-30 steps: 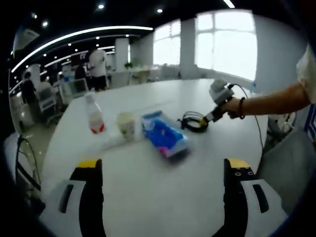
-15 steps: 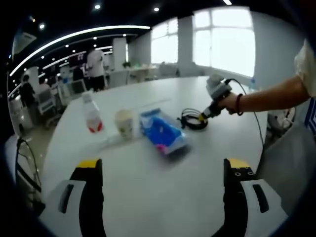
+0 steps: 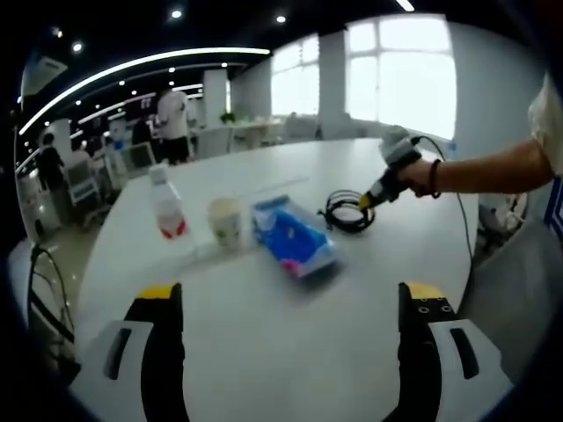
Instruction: Arrange the tabletop items into an orderly group along one side of the table until the central work area is clear of visible clutter.
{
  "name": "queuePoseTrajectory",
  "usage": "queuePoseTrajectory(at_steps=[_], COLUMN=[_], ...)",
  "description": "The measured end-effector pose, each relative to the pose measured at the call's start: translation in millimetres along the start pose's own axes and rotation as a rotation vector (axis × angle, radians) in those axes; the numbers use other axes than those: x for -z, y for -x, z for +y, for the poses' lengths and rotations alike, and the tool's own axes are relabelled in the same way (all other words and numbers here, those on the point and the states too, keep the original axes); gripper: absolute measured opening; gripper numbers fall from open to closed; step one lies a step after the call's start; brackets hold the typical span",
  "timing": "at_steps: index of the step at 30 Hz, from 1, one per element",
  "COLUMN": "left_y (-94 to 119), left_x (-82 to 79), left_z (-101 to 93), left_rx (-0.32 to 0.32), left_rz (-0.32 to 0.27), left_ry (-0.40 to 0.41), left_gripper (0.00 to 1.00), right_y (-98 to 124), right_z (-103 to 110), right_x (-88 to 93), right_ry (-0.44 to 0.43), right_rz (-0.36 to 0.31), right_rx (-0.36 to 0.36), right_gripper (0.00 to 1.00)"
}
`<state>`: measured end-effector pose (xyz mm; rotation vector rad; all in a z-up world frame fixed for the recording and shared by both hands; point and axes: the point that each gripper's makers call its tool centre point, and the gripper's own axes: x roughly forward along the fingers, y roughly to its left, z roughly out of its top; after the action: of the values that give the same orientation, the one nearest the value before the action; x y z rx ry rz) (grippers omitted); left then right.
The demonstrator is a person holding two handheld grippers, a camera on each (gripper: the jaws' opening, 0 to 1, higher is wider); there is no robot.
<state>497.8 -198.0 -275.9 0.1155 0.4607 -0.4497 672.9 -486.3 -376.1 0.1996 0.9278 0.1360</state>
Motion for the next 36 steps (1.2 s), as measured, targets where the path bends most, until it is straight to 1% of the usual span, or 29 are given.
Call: queuePoseTrajectory(at_steps=[5, 7, 9, 10, 13, 17, 21, 24, 27, 30, 36], left_y=[0, -1, 0, 0, 0, 0, -1, -1, -2, -2, -2], left_x=[-1.4, -1.2, -0.8, -0.8, -0.4, -0.6, -0.4, -0.7, -1.8, -1.2, -0.7], left_z=[-1.1, -2.2, -2.5, -2.4, -1.4, -1.0, -2.8, -4.8, -6.2, -7.5, -9.7], left_rx=[0.003, 0.004, 0.005, 0.005, 0.001, -0.001, 0.003, 0.008, 0.011, 0.015, 0.021], left_rz=[-0.005, -0.002, 0.0, -0.001, 0.001, -0.002, 0.001, 0.002, -0.002, 0.002, 0.004], left_ry=[-0.007, -0.013, -0.014, -0.014, -0.011, -0.011, -0.017, -0.022, -0.022, -0.034, -0.032], left_gripper=[0.99, 0.99, 0.99, 0.99, 0.99, 0.99, 0.99, 0.99, 0.99, 0.99, 0.99], right_y=[10, 14, 19, 21, 29, 37, 45, 52, 60, 67, 73], right_z=[2, 1, 6, 6, 4, 3, -1, -5, -5, -7, -16], right_x=[-4.9, -6.0, -8.6, -10.4, -14.6, -18.0, -19.5, -21.7, -20.6, -16.3, -9.7], right_ry=[-0.002, 0.004, -0.028, -0.025, -0.007, -0.024, -0.055, -0.057, -0.065, -0.04, -0.044], right_rz=[-0.015, -0.012, -0.02, -0.027, -0.041, -0.051, -0.055, -0.068, -0.076, -0.077, -0.067], right_rx=[-0.023, -0.024, -0.065, -0.073, -0.066, -0.09, -0.099, -0.096, -0.103, -0.089, -0.076], right_gripper=[0.01, 0.01, 0.01, 0.01, 0.01, 0.01, 0.01, 0.01, 0.01, 0.01, 0.02])
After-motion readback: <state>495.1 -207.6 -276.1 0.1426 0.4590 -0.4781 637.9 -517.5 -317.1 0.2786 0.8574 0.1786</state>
